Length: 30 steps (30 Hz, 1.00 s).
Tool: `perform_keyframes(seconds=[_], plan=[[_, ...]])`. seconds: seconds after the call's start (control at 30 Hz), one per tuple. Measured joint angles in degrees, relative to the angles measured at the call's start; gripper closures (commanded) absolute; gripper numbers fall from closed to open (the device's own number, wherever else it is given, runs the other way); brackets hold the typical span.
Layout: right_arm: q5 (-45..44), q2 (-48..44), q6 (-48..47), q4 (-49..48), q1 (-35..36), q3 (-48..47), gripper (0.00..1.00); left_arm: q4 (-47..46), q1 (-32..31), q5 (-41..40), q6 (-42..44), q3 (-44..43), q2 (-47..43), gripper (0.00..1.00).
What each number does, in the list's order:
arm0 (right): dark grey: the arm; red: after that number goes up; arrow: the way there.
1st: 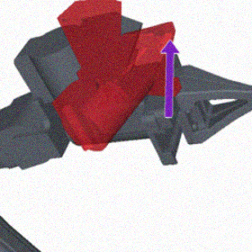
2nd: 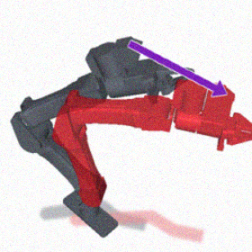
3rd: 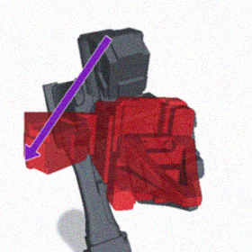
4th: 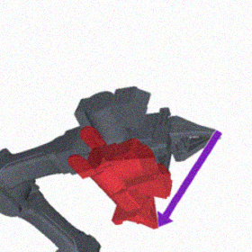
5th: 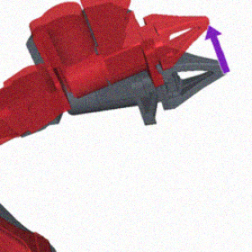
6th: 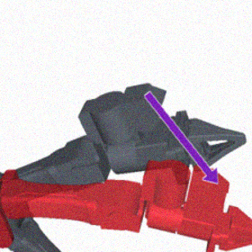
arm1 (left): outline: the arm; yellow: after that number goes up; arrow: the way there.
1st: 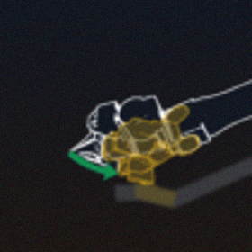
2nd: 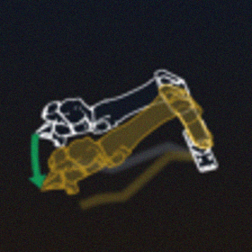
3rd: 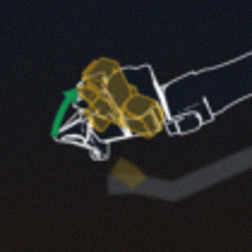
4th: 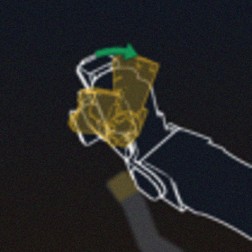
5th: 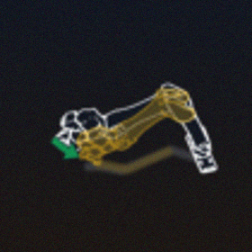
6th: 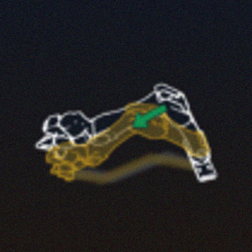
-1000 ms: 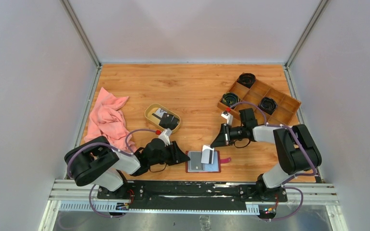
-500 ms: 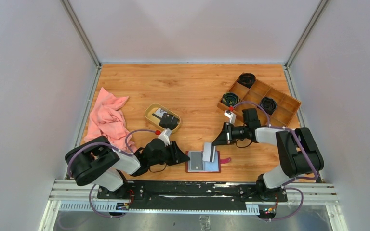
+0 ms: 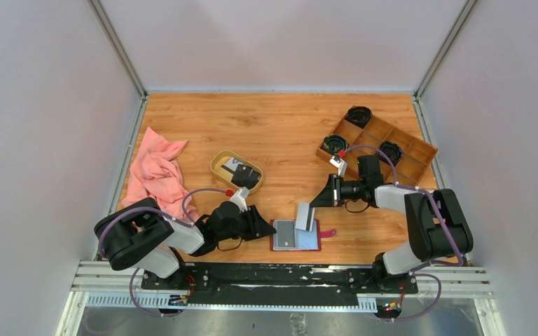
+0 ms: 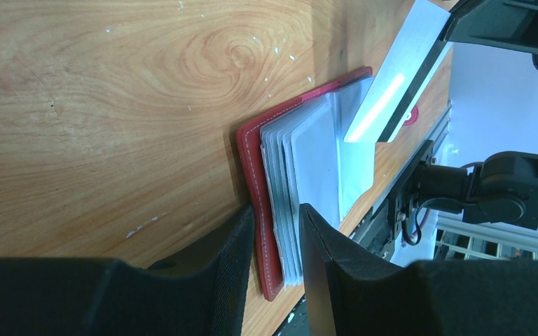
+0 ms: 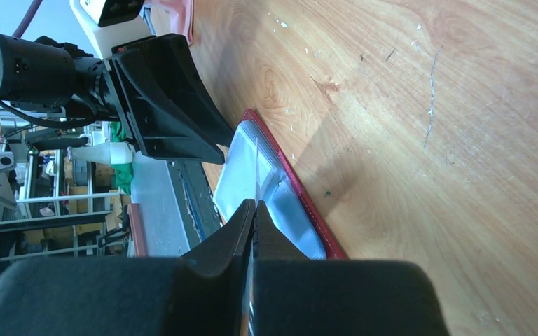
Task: Put the credit cards into the card holder
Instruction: Insert the credit card into the card holder.
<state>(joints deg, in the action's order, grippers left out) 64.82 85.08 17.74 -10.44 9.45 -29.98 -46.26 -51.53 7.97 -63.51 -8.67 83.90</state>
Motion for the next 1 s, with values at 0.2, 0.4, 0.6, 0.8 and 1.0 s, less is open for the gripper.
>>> perform_keyframes(seconds=[0.2, 0.4, 0.6, 0.8, 1.0], plan=[[0.7, 0.6, 1.0, -1.1, 0.0, 0.5, 1.00, 0.0, 0.0, 0.0, 0.0, 0.0, 0.0, 0.62], [0.7, 1.5, 1.8, -2.0, 0.0, 1.0, 1.00, 0.0, 0.0, 0.0, 0.0, 0.0, 0.0, 0.62], [0.7, 2.9, 2.4, -2.6, 0.0, 1.0, 1.00, 0.0, 0.0, 0.0, 0.0, 0.0, 0.0, 0.62], [0.8, 3.5, 3.0, -3.5, 0.0, 1.0, 1.00, 0.0, 0.0, 0.0, 0.0, 0.0, 0.0, 0.62], [1.2, 3.5, 3.6, -4.0, 0.0, 1.3, 1.00, 0.0, 0.0, 0.0, 0.0, 0.0, 0.0, 0.62]])
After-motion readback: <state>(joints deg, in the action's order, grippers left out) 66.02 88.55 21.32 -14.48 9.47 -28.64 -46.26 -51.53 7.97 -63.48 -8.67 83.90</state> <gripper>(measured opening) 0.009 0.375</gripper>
